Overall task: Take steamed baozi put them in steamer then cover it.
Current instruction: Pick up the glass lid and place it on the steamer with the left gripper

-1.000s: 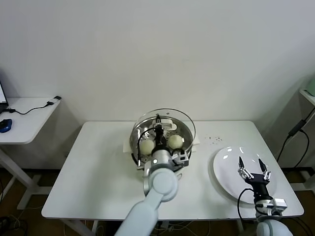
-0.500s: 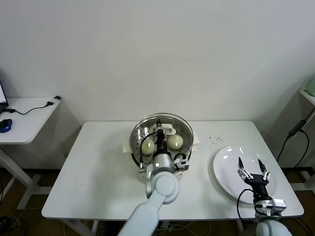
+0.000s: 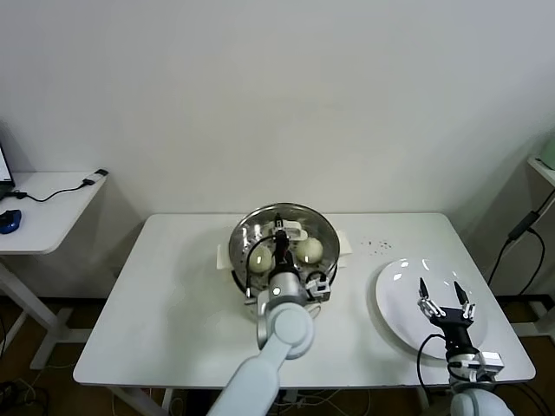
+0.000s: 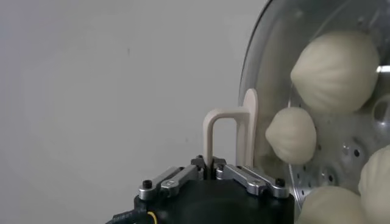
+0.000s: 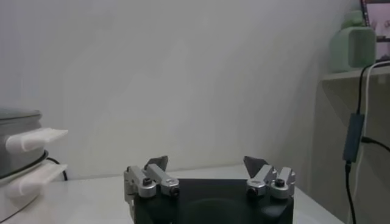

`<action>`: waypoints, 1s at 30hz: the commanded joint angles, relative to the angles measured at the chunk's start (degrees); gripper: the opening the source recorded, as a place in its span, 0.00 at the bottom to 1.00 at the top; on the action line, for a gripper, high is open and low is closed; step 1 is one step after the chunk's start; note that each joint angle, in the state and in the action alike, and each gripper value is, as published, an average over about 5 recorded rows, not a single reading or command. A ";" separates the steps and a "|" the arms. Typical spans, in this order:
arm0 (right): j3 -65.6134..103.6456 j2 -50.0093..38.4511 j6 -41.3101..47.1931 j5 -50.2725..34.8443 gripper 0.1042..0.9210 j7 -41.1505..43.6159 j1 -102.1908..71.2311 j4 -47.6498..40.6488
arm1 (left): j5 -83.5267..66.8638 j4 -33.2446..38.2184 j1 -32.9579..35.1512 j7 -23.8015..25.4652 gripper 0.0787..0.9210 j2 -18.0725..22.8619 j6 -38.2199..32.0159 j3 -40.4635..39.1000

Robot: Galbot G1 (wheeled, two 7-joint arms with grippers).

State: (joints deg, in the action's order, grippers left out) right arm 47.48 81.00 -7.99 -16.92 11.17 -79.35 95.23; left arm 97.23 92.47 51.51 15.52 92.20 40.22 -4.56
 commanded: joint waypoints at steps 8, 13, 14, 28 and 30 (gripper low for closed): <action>-0.18 0.25 -0.06 0.28 0.88 0.10 0.22 -0.02 | -1.00 -0.14 0.23 0.76 0.08 2.80 0.01 0.33; -0.14 0.27 -0.16 0.30 0.88 0.09 0.16 -0.12 | -1.16 -0.04 0.32 0.99 0.08 2.80 -0.03 0.27; -0.14 0.29 -0.17 0.30 0.88 0.09 0.14 -0.14 | -1.18 -0.12 0.32 0.93 0.08 2.80 -0.06 0.29; -0.27 0.36 -0.23 0.32 0.88 0.18 0.24 -0.23 | -3.18 4.51 2.29 1.75 0.21 2.80 -1.38 -0.89; -0.30 0.38 -0.24 0.37 0.88 0.18 0.28 -0.32 | -3.36 5.83 3.24 1.84 0.28 2.80 -1.39 -1.21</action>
State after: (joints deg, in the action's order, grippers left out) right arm 47.22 81.36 -8.22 -16.57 11.33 -79.13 94.98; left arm 94.98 93.97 52.77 16.86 92.20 39.30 -5.12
